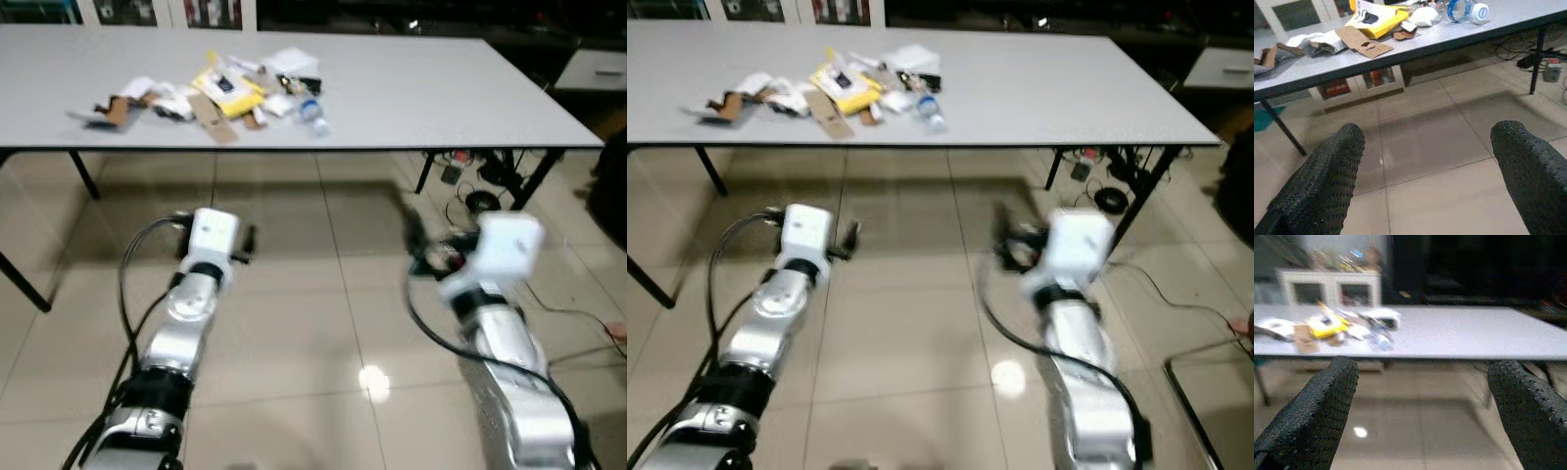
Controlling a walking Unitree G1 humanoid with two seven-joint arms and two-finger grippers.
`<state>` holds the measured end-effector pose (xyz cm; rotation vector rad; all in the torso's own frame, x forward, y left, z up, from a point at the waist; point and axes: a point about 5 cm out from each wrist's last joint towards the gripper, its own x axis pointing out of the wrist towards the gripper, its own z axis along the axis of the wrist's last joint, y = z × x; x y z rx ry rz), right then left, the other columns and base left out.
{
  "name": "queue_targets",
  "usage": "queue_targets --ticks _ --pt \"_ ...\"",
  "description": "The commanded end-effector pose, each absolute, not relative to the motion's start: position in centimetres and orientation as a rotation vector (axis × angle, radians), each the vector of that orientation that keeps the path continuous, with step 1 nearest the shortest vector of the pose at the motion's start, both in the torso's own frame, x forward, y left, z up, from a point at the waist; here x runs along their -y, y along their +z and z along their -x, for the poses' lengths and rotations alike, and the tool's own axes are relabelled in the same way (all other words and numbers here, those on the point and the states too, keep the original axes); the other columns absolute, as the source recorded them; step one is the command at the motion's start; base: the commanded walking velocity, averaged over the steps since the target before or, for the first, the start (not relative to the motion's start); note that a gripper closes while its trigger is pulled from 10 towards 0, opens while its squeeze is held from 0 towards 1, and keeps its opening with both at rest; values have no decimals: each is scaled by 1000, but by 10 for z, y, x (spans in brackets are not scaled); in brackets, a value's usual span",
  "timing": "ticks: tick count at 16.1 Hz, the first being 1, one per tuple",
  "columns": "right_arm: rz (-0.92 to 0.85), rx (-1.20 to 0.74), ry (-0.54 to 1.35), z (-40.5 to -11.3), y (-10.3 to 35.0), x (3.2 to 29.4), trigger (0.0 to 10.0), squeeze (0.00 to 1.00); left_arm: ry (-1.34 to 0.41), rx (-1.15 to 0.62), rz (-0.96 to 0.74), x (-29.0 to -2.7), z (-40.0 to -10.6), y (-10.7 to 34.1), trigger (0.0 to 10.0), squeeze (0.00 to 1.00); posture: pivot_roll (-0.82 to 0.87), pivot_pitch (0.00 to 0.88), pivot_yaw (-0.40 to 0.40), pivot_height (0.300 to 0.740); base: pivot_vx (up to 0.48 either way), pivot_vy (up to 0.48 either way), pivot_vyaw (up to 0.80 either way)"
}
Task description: Picking trash to rubbish bin
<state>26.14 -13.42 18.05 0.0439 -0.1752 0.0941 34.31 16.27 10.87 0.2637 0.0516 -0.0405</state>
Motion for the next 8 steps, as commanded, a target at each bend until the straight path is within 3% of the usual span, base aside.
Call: queue_targets --ticks 1,8 --pt "-19 179 98 -261 182 136 10000 0 -40 -22 -281 -158 -343 115 10000 0 189 80 -50 740 0 0 0" --pt "-4 148 101 -274 172 141 10000 0 80 -14 -307 -186 -326 121 10000 0 321 127 -125 740 0 0 0"
